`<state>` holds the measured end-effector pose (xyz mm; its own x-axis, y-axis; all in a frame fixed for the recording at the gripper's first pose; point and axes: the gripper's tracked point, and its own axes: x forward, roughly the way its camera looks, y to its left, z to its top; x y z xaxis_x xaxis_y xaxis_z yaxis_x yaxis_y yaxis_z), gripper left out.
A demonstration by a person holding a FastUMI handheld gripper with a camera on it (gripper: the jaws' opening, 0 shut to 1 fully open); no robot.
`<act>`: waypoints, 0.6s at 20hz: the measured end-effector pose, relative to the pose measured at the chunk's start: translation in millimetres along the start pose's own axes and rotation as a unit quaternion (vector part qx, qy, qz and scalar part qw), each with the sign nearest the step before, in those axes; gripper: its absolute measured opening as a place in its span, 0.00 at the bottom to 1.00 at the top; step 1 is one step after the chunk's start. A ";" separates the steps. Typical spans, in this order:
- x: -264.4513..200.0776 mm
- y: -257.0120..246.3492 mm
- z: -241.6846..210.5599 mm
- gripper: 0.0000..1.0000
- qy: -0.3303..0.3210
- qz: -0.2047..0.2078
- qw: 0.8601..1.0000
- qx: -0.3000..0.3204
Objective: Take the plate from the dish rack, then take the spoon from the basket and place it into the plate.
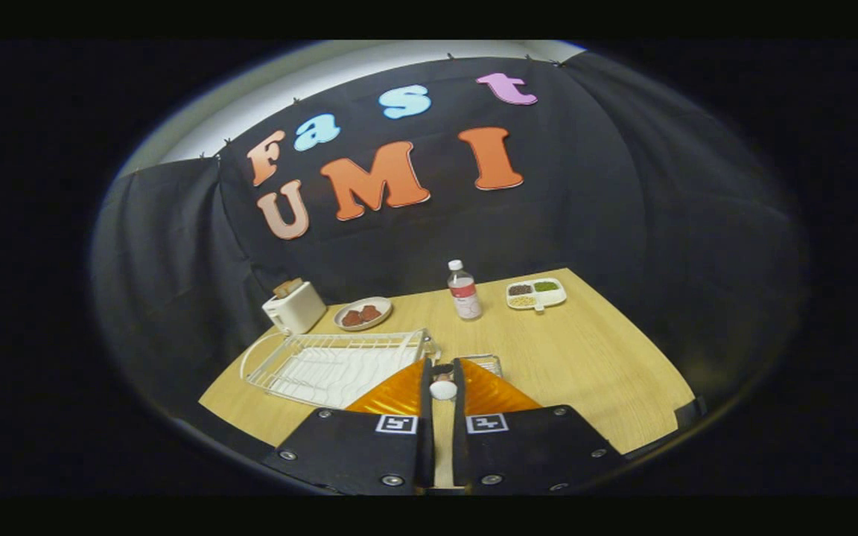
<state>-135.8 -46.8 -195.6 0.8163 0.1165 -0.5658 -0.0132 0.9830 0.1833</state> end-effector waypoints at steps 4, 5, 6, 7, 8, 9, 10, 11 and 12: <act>-15.0 18.6 -25.9 0.09 0.032 0.033 0.999 -0.014; -20.4 20.2 -32.2 0.09 0.041 0.039 0.998 -0.017; -24.8 23.4 -37.8 0.10 0.048 0.046 0.998 -0.014; -28.0 27.7 -43.6 0.10 0.056 0.055 0.997 -0.011; -29.1 31.6 -49.6 0.10 0.062 0.062 0.996 -0.008; -29.8 36.6 -54.9 0.10 0.070 0.070 0.995 -0.007; -31.3 41.3 -61.3 0.09 0.076 0.079 0.994 -0.010; -33.2 44.3 -66.7 0.09 0.083 0.089 0.992 -0.016; -34.5 46.1 -75.7 0.09 0.093 0.096 0.991 -0.024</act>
<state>-208.3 5.3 -228.5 0.6751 0.3218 -0.6638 -0.1888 0.9452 0.2662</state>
